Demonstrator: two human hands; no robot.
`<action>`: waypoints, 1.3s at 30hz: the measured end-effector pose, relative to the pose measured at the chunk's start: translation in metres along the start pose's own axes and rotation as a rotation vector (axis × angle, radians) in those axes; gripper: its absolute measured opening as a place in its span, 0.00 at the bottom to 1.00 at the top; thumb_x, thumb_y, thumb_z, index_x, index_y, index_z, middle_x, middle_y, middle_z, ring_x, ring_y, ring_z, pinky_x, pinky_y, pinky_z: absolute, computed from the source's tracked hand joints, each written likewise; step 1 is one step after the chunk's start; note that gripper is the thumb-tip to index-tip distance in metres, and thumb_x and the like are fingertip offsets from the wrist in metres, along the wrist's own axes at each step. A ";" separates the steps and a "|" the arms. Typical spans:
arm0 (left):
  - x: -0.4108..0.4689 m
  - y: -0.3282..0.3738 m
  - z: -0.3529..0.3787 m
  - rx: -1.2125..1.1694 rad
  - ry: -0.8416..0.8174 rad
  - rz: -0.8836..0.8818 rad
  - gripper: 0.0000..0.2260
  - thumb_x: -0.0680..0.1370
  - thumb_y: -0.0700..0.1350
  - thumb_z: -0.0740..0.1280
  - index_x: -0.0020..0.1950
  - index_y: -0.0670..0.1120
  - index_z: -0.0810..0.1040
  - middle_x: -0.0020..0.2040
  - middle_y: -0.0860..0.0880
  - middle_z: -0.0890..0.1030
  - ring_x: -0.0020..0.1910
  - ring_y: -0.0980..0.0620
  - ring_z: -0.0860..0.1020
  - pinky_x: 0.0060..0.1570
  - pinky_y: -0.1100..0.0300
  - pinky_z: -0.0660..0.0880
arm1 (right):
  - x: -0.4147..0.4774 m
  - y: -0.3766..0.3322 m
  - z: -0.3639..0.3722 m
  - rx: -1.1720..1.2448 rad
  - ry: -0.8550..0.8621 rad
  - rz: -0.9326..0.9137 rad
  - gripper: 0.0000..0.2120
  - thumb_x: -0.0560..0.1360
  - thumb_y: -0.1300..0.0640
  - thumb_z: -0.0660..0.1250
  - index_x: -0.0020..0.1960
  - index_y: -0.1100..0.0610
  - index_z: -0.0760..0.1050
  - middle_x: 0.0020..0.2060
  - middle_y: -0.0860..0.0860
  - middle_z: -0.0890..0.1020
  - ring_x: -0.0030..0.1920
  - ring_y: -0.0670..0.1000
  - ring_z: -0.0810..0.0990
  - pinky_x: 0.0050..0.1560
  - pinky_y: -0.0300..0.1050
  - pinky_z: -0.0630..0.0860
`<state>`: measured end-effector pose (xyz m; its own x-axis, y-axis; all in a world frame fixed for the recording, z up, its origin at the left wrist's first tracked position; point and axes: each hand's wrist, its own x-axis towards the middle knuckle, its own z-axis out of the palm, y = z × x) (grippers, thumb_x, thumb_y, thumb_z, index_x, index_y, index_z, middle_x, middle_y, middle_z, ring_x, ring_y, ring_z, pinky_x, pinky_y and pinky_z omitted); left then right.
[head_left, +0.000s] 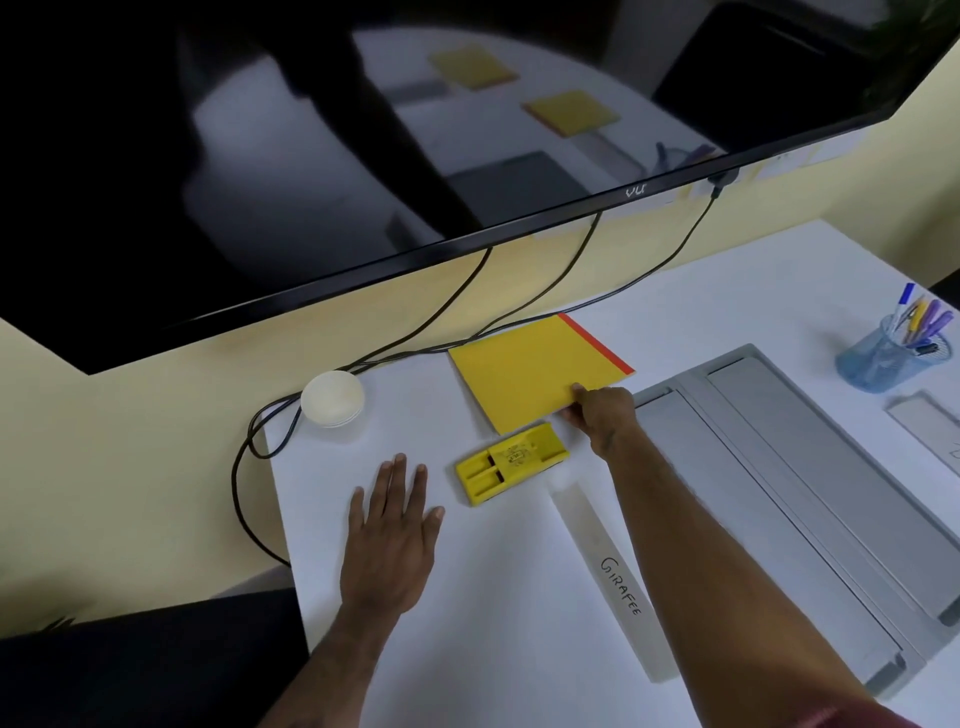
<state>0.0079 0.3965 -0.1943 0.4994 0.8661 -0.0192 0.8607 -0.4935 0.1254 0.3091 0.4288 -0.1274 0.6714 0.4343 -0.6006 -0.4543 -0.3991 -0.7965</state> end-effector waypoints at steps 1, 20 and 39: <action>0.000 0.000 0.000 0.000 0.004 0.001 0.28 0.83 0.57 0.44 0.79 0.45 0.60 0.80 0.42 0.58 0.79 0.43 0.56 0.73 0.40 0.62 | 0.002 0.001 0.000 -0.044 0.043 -0.012 0.06 0.78 0.62 0.69 0.46 0.64 0.73 0.54 0.65 0.80 0.48 0.62 0.82 0.39 0.49 0.80; 0.000 0.000 0.001 -0.015 0.040 0.019 0.27 0.83 0.56 0.48 0.78 0.44 0.63 0.79 0.41 0.60 0.78 0.42 0.60 0.72 0.39 0.63 | 0.012 0.006 0.000 -0.605 0.231 -0.098 0.35 0.70 0.50 0.78 0.69 0.63 0.67 0.66 0.62 0.75 0.65 0.63 0.75 0.61 0.56 0.74; 0.007 0.011 -0.023 -0.226 -0.036 -0.033 0.36 0.79 0.65 0.43 0.77 0.43 0.64 0.78 0.43 0.64 0.77 0.43 0.62 0.72 0.38 0.60 | -0.050 0.014 -0.014 -1.219 -0.433 -0.591 0.36 0.73 0.64 0.66 0.77 0.48 0.60 0.74 0.54 0.64 0.75 0.58 0.61 0.69 0.54 0.69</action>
<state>0.0182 0.3991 -0.1703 0.4784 0.8760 -0.0621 0.8345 -0.4314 0.3428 0.2776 0.3900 -0.1070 0.2511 0.8996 -0.3572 0.7552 -0.4130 -0.5090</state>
